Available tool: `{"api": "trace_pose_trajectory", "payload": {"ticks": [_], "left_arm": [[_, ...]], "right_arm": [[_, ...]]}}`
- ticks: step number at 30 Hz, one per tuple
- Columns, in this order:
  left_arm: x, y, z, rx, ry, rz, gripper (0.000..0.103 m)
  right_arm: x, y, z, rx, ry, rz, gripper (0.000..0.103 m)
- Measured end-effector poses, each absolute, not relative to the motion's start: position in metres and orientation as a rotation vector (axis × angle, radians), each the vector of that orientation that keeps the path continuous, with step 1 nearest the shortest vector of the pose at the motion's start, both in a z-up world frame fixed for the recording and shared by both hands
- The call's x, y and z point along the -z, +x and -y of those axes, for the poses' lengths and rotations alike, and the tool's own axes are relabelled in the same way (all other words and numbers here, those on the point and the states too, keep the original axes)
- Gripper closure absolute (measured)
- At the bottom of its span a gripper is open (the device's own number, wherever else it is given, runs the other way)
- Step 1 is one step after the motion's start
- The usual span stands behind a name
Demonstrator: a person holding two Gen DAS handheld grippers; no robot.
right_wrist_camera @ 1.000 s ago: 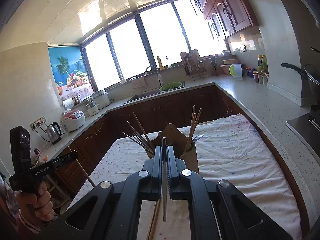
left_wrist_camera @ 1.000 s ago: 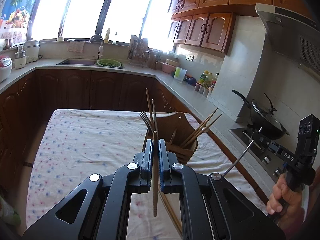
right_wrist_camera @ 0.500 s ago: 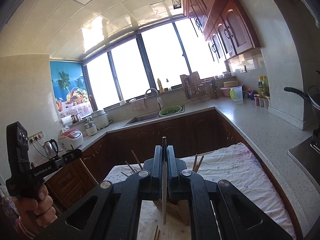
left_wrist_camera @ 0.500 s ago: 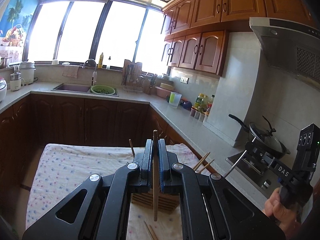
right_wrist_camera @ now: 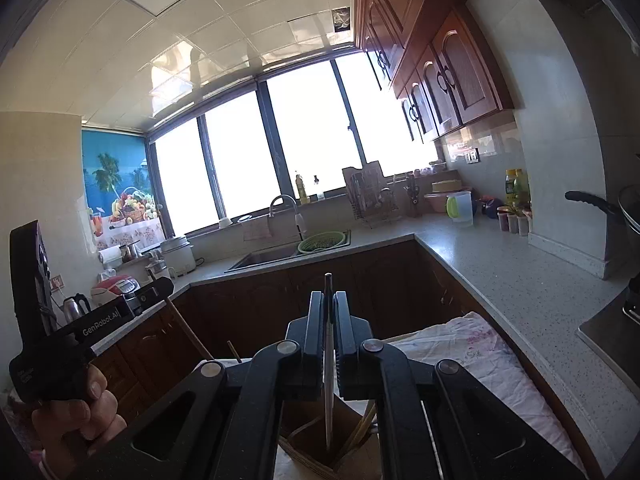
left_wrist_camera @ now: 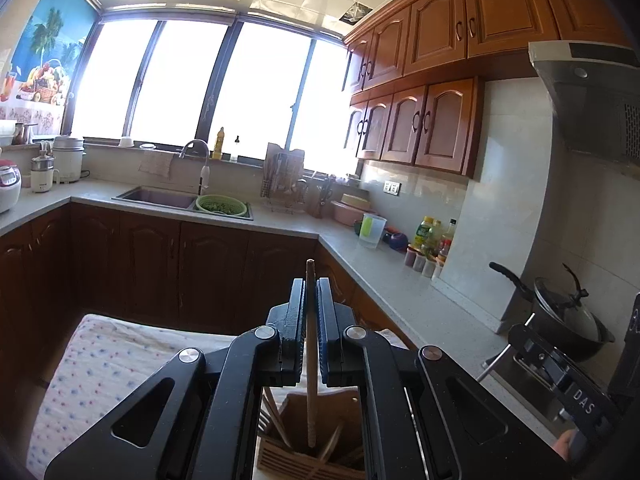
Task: Organize utensils
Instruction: 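Lift both chopsticks upright and lower them into the wooden holder with both tools, then open both tools to release the chopsticks into the holder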
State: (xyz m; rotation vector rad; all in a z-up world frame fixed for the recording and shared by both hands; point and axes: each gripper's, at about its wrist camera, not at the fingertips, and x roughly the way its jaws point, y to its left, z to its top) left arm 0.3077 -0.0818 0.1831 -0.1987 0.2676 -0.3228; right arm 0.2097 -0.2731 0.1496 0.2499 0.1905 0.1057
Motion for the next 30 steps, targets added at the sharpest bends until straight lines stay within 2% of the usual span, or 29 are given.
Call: {"api": "trace_pose_trajectory", "payload": {"ticks": [7, 19, 30], "left_arm": [[-0.139, 0.311, 0.084, 0.330, -0.224, -0.335, 0.099], [-0.094, 0.309, 0.084, 0.348, -0.207, -0.442, 0.098], [-0.088, 0.312, 0.078, 0.342, -0.225, -0.469, 0.097]], "right_arm": [[-0.117, 0.214, 0.268, -0.076, 0.222, -0.234, 0.099], [-0.071, 0.229, 0.266, -0.082, 0.229, -0.375, 0.099], [-0.071, 0.231, 0.270, -0.080, 0.232, -0.389, 0.098]]}}
